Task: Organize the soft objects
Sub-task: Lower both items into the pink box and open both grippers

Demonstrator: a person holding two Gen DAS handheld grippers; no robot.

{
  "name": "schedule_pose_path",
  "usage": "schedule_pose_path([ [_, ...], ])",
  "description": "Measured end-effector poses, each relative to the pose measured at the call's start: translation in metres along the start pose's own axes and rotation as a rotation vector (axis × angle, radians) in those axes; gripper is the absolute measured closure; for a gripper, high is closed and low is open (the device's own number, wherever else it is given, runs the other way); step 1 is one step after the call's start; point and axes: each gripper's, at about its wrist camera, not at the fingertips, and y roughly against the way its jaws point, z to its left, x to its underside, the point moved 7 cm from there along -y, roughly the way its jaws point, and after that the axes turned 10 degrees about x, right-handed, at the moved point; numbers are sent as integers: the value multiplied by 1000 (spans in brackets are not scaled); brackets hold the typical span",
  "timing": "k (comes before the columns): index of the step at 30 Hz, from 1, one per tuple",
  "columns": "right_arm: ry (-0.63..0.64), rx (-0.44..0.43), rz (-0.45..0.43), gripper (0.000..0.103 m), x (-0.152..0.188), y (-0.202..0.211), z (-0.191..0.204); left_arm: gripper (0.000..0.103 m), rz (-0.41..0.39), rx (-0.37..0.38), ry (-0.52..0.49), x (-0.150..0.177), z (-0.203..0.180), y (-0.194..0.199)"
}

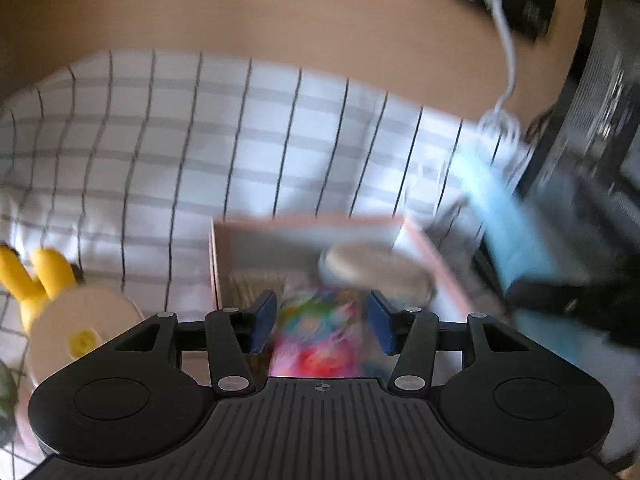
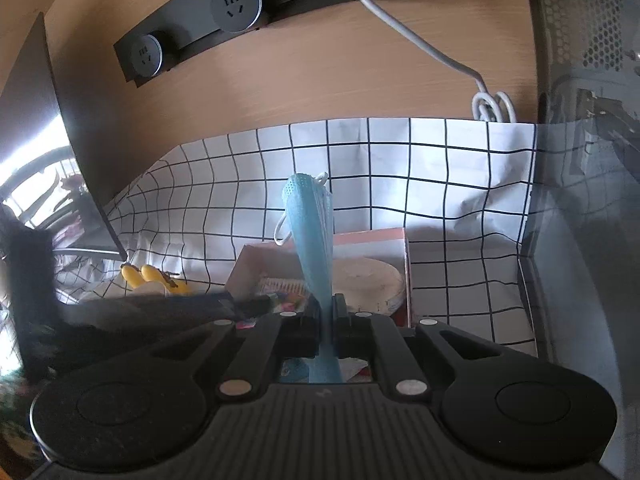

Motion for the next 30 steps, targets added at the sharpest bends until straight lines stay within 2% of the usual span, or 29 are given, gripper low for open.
schedule_pose_path([
  [6, -11, -1, -4, 97, 1, 2, 4, 48, -30, 64, -13, -10, -11, 20],
  [14, 19, 10, -77, 97, -16, 16, 15, 48, -10, 79, 34, 1, -4, 39],
  [19, 27, -37, -94, 97, -30, 7, 28, 48, -40, 68, 63, -2, 9, 60],
  [24, 91, -56, -19, 97, -19, -41, 44, 48, -26, 69, 98, 4, 18, 74],
  [27, 127, -8, 79, 97, 2, -86, 43, 48, -9, 56, 102, 12, 23, 80],
  [29, 139, 55, 146, 97, 18, -110, 36, 48, 3, 36, 109, 16, 26, 83],
  [30, 142, 72, 150, 97, 24, -116, 32, 48, 8, 23, 112, 17, 28, 85],
])
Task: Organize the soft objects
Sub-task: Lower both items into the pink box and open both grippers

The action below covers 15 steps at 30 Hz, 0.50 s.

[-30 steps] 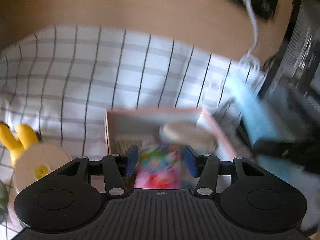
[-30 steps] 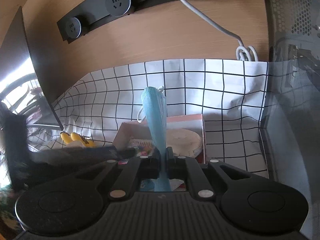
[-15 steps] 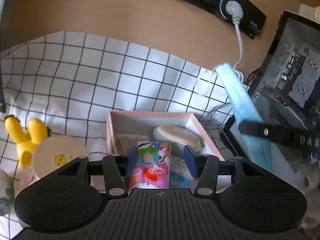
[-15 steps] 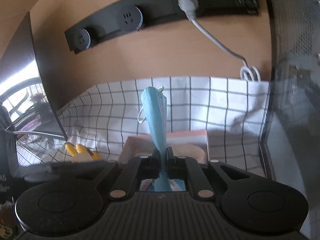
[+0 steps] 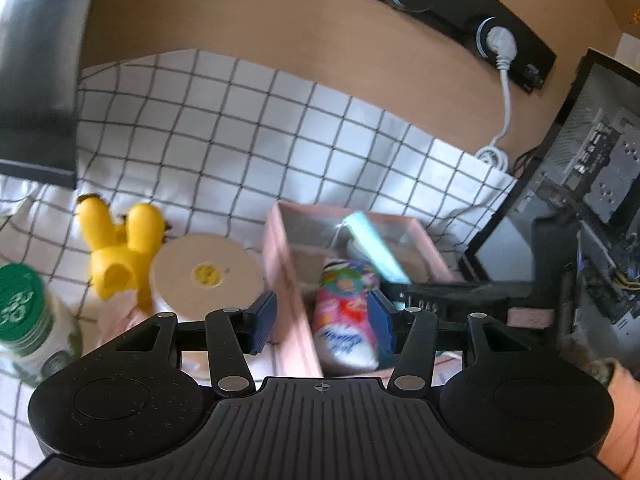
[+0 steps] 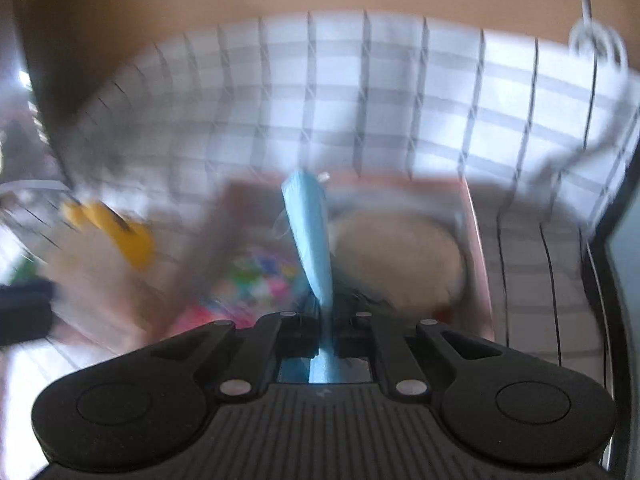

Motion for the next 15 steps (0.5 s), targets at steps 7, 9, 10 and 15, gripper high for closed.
schedule_pose_path([
  [7, 33, -28, -72, 57, 1, 24, -3, 48, 17, -19, 16, 5, 1, -6],
  [9, 24, -5, -120, 52, -3, 39, -6, 48, 32, -12, 3, 7, -5, -11],
  [10, 18, -1, -140, 52, -4, 45, -8, 48, 41, -9, -8, 8, -9, -14],
  [15, -34, -26, -189, 53, -8, 65, -16, 49, 79, -6, -46, 14, -22, -30],
])
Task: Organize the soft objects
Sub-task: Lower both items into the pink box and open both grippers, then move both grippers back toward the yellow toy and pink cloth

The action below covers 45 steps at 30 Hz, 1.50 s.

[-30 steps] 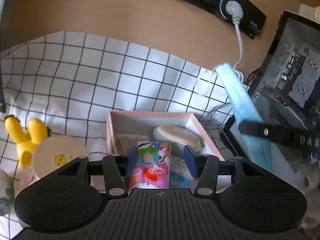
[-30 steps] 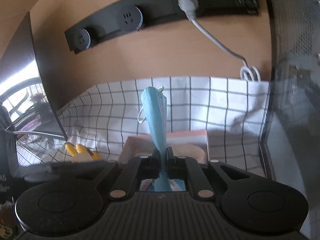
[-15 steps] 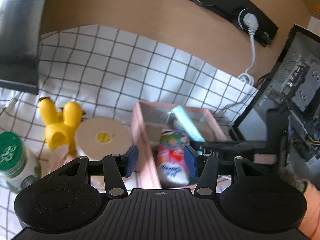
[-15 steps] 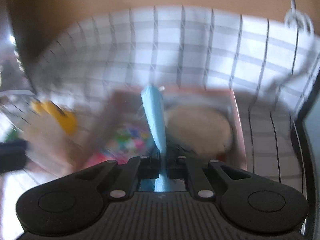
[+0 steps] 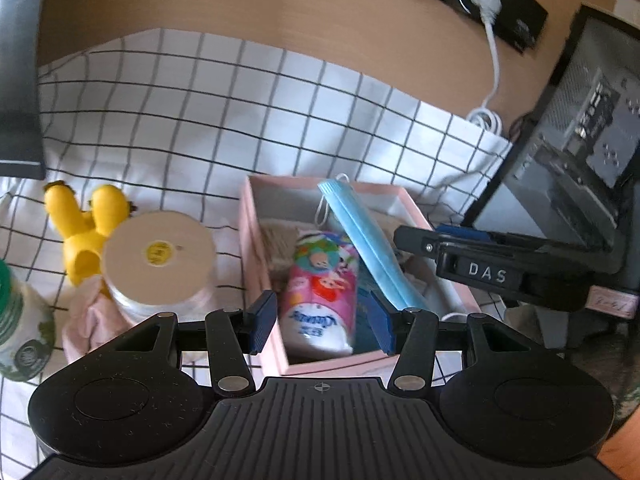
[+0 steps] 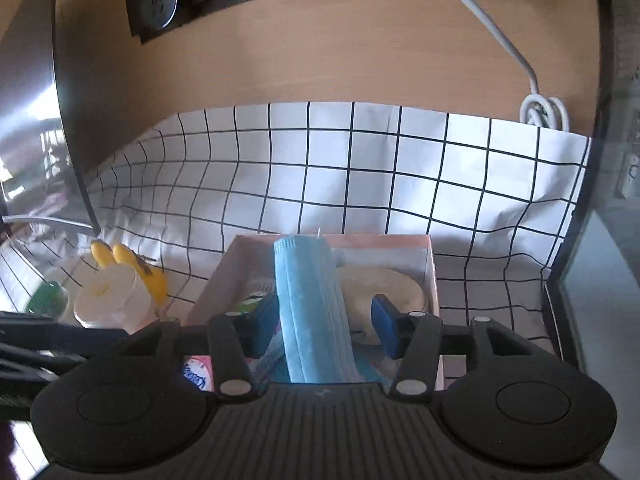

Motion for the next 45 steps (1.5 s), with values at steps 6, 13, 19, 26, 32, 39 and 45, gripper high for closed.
schedule_pose_path([
  [6, 28, -25, 105, 86, 23, -23, 7, 49, 52, -22, -37, 7, -11, -17],
  [13, 45, 105, 111, 88, 28, -38, -12, 49, 80, -55, -78, 8, -16, -26],
  [19, 39, 127, 131, 87, 31, -31, -16, 49, 101, -15, -64, 9, -23, -42],
  [26, -56, 92, 87, 83, 29, 2, -38, 49, 91, 26, -85, 9, -28, -69],
  [32, -94, 73, 46, 83, 10, 25, -36, 51, 29, 61, -49, -2, -17, -42],
  [39, -123, 1, 49, 74, -16, 22, 20, 51, -72, -36, -87, 10, 36, 48],
  [45, -34, -82, 43, 74, -43, 14, 113, 51, -125, -240, 2, 20, 122, 124],
])
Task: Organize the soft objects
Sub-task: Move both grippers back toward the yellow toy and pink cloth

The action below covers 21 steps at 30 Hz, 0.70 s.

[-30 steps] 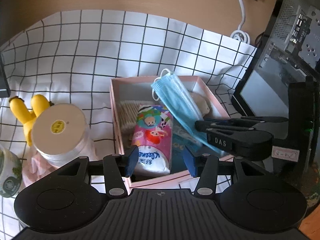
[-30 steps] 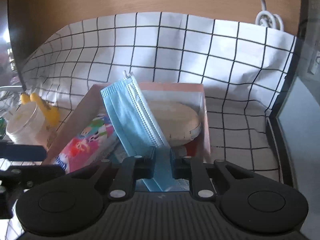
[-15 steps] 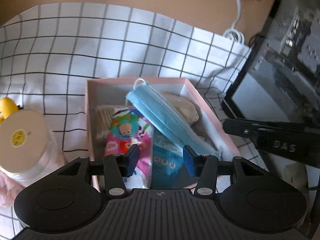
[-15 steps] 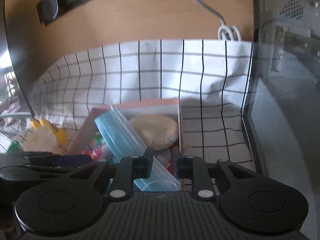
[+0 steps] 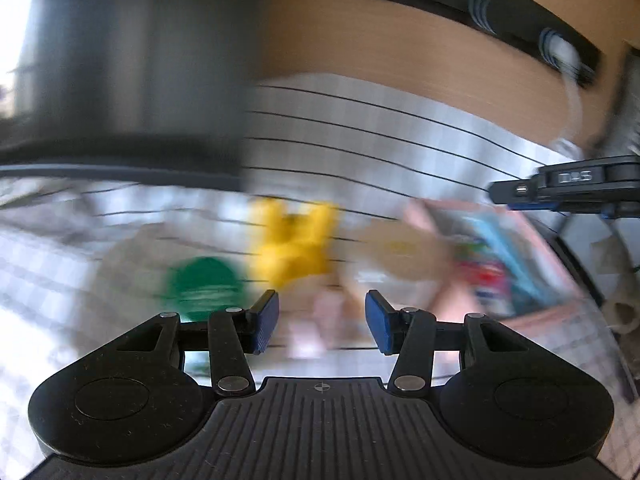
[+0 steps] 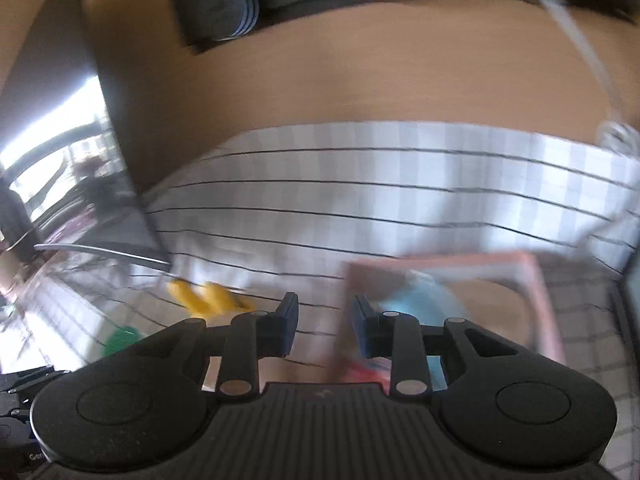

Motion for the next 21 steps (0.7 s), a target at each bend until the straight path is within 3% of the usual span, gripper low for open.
schedule_pose_path([
  [6, 88, -69, 9, 74, -26, -9, 102, 51, -71, -116, 72, -5, 79, 46],
  [10, 200, -129, 26, 72, -34, -8, 158, 51, -74, -99, 86, 1, 102, 57],
  [12, 293, -189, 61, 62, -31, -9, 178, 51, -72, -78, 91, 3, 104, 58],
  [15, 484, -261, 103, 59, -16, -7, 192, 51, -73, -36, 85, 2, 97, 59],
  [18, 691, -201, 66, 59, -1, -3, 187, 51, -67, 20, 62, -5, 89, 58],
  [21, 694, -175, 73, 59, -7, -2, 171, 51, -35, 86, 46, -14, 78, 49],
])
